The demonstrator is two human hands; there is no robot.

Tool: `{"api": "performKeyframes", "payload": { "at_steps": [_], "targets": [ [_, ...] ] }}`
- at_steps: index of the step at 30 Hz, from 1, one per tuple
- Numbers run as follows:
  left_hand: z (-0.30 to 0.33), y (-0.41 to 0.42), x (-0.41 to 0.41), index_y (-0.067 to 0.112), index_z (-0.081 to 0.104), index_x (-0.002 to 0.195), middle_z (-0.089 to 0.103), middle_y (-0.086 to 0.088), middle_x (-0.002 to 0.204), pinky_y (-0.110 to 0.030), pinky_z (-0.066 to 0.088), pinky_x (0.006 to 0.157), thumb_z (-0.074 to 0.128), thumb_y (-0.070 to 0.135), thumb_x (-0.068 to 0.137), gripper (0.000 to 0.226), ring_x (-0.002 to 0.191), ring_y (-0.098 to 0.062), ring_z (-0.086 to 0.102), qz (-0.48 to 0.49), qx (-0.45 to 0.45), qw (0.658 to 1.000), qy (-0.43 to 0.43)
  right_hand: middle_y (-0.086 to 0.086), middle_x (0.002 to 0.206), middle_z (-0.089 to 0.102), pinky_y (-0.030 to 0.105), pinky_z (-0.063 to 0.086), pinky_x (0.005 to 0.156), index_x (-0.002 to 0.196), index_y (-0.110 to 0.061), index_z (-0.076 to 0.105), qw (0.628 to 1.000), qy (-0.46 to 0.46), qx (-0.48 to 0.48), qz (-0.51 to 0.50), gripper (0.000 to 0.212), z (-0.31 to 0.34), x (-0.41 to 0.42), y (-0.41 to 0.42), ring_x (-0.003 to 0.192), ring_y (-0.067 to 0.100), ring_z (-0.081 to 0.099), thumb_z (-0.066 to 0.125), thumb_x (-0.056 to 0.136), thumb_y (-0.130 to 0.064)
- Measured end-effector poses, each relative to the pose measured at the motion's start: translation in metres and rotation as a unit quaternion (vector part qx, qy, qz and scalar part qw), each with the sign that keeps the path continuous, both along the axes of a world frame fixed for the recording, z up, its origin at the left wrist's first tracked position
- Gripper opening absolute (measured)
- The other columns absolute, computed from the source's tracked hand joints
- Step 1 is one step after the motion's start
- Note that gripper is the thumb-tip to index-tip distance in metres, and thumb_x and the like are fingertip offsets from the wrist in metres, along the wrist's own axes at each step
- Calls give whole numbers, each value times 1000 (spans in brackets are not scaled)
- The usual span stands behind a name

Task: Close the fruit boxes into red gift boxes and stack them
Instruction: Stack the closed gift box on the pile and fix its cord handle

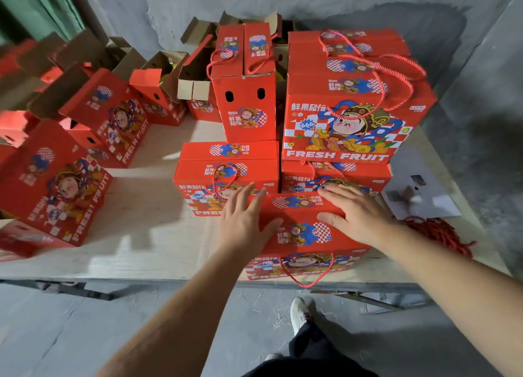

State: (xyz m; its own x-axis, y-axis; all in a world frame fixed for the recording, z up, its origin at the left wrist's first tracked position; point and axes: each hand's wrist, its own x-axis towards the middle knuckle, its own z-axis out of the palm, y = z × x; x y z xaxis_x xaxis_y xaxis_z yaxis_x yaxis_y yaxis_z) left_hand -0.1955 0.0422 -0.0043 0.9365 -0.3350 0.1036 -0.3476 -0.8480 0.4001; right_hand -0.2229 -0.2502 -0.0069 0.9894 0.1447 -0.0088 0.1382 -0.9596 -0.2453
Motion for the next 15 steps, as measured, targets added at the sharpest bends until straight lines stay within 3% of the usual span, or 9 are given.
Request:
{"api": "performKeyframes", "payload": {
  "at_steps": [3,7,9,12,15],
  "targets": [
    [6,-5,25,34,41,158,40,7,164,-42,30,120,50,69,97,71,153,-24,30,-35,84,995,52,0,154,54,41,37,116,153,-29,50,995,-6,-103,13,92,14,10,6,140,23,52,20,85,-83],
    [1,-9,21,35,42,156,47,11,159,-39,35,115,40,68,101,64,150,-21,38,-32,168,985,-24,6,158,48,47,33,122,160,-26,39,995,-8,-97,-8,84,0,-2,19,148,30,41,15,92,-69],
    [-6,-9,15,34,30,162,34,7,167,-41,25,124,31,68,103,67,156,-23,26,-33,161,986,0,8,168,30,50,23,127,164,-30,22,995,22,-94,-20,84,-8,-6,21,156,32,24,9,92,-70],
    [-13,-10,7,30,12,167,8,1,175,-45,-2,131,18,68,104,74,161,-24,3,-26,153,987,36,6,173,-11,47,0,129,163,-39,-9,992,62,-109,-13,82,-13,-1,18,160,28,-4,-4,89,-73],
    [-13,-12,3,25,5,167,-2,-4,175,-48,-10,129,18,70,102,80,161,-27,-6,-25,172,984,37,3,167,-32,44,-11,125,159,-39,-21,990,77,-116,-12,77,-14,-1,17,157,26,-18,-3,92,-71]
  ]
}}
